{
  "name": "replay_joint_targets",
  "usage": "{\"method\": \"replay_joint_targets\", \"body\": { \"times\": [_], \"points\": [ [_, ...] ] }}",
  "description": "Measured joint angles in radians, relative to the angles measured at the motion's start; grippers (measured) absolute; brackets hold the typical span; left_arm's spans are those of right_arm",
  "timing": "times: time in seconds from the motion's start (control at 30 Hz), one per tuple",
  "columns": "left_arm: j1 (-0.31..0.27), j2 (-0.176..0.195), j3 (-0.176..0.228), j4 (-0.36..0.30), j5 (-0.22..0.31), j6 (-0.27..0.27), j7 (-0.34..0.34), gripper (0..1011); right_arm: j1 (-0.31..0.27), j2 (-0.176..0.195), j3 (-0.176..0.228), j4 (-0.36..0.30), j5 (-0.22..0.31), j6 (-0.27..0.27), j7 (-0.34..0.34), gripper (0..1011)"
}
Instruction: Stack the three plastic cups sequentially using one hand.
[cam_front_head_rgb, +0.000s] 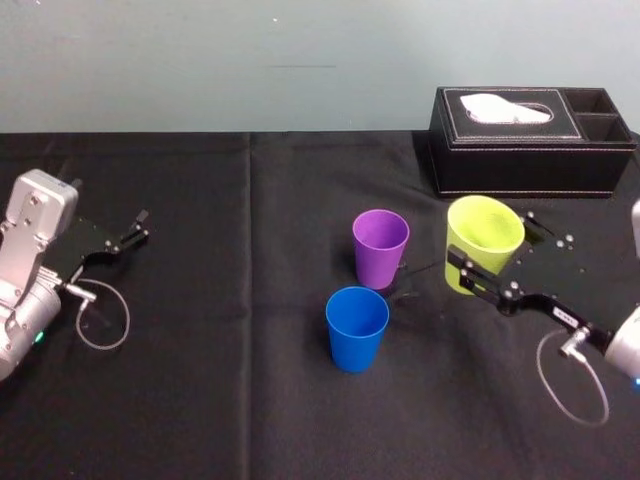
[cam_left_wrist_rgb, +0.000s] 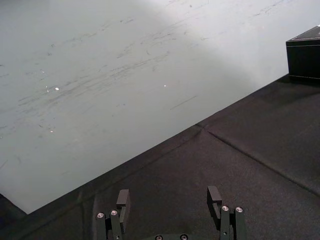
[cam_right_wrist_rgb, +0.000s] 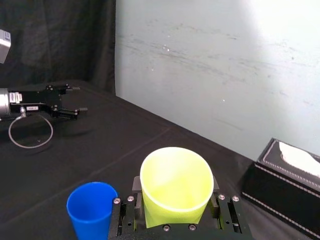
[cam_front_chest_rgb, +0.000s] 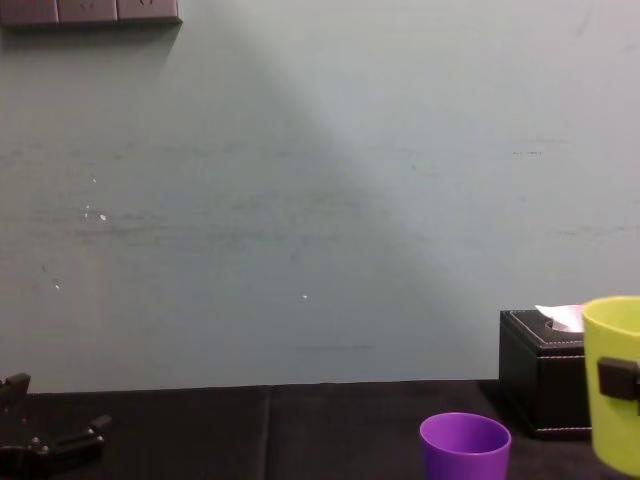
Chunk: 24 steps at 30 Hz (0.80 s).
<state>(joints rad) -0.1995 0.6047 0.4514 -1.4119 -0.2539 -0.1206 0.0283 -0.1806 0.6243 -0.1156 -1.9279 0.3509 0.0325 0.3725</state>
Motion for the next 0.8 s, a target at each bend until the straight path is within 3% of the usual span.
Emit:
{"method": "replay_joint_targets", "body": {
  "times": [0.4,0.8],
  "points": [
    [0.0,0.0,0.0,0.0,0.0,0.0,0.0,1011,0.135,-0.061,-0.081,0.036,-0.061,0.063,-0.014,739],
    [0.0,0.0,0.0,0.0,0.0,0.0,0.0,1011,0.266,-0.14,-0.156,0.144,-0.093,0.094,-0.015,739]
  ]
}}
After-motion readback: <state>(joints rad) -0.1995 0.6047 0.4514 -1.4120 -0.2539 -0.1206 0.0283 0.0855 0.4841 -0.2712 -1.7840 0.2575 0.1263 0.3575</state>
